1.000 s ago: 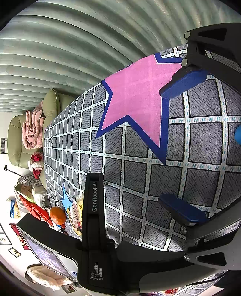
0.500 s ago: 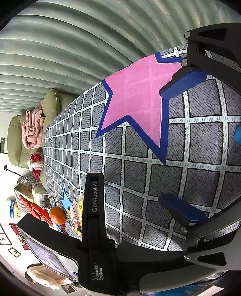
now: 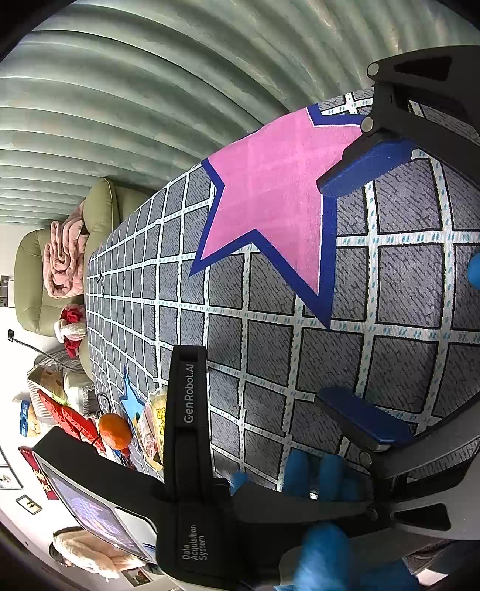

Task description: Organize snacks

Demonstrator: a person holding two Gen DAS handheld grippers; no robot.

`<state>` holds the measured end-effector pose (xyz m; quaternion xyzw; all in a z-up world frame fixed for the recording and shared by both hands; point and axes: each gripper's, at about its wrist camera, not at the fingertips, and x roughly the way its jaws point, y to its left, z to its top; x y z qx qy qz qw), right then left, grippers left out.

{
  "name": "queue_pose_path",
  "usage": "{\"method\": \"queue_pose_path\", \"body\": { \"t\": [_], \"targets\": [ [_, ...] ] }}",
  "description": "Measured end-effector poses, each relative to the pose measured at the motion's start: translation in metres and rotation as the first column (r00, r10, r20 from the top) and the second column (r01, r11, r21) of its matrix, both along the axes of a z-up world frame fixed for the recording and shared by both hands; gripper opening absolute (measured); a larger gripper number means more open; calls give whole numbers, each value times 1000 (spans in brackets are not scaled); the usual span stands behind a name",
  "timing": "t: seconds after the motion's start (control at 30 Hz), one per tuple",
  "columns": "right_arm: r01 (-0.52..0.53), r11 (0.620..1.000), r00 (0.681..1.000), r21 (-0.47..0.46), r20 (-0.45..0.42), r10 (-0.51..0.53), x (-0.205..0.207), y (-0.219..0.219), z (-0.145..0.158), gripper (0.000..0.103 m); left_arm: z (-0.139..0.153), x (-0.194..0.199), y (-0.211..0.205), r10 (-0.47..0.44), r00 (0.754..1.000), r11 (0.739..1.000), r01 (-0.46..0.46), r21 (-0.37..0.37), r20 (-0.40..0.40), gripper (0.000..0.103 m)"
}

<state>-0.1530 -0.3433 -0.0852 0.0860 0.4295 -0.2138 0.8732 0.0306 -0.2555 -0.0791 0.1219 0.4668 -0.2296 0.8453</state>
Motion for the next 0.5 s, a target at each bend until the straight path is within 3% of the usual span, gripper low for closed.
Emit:
{"method": "queue_pose_path", "body": {
  "t": [0.1, 0.27, 0.4, 0.5],
  "targets": [
    [-2, 1000, 1000, 2, -2, 2, 0, -1, 0, 103, 7, 5, 8, -92, 989, 994, 98, 52, -114, 103],
    [-4, 1000, 1000, 3, -2, 4, 1, -2, 0, 103, 53, -1, 88, -88, 996, 996, 87, -24, -24, 103],
    [-3, 1000, 1000, 2, -1, 3, 1, -2, 0, 103, 64, 10, 165, 63, 998, 998, -62, -21, 6, 103],
    [0, 1000, 1000, 3, -5, 0, 1, -2, 0, 103, 47, 30, 203, 182, 981, 983, -183, -20, -66, 103]
  ]
}}
